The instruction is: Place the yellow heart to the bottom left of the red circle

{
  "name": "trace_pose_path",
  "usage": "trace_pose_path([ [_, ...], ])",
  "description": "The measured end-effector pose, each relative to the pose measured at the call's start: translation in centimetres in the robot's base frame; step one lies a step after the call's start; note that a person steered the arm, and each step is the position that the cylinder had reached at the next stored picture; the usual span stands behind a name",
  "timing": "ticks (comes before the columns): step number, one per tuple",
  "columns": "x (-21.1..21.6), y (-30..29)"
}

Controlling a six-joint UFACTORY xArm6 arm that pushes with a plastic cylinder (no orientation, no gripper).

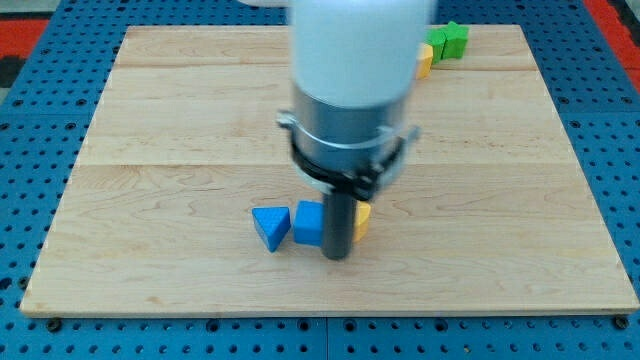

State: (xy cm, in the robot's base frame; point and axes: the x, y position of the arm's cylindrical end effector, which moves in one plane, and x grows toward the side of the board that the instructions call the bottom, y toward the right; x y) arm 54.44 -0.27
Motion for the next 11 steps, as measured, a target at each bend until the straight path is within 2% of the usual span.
trace_pose_path([
  [1,-3.8,-5.3],
  [2,-5.5,-1.2],
  [3,-8.6,-1.6],
  [4,-9.6,-1.9],
  [5,-9.6,4.7],
  [6,-0.2,9.1],
  [7,3.9,3.9],
  [8,-2.5,4.0],
  [9,-6.9,-3.7],
  [10,-7.3,1.6],
  [11,-11.7,2.6],
])
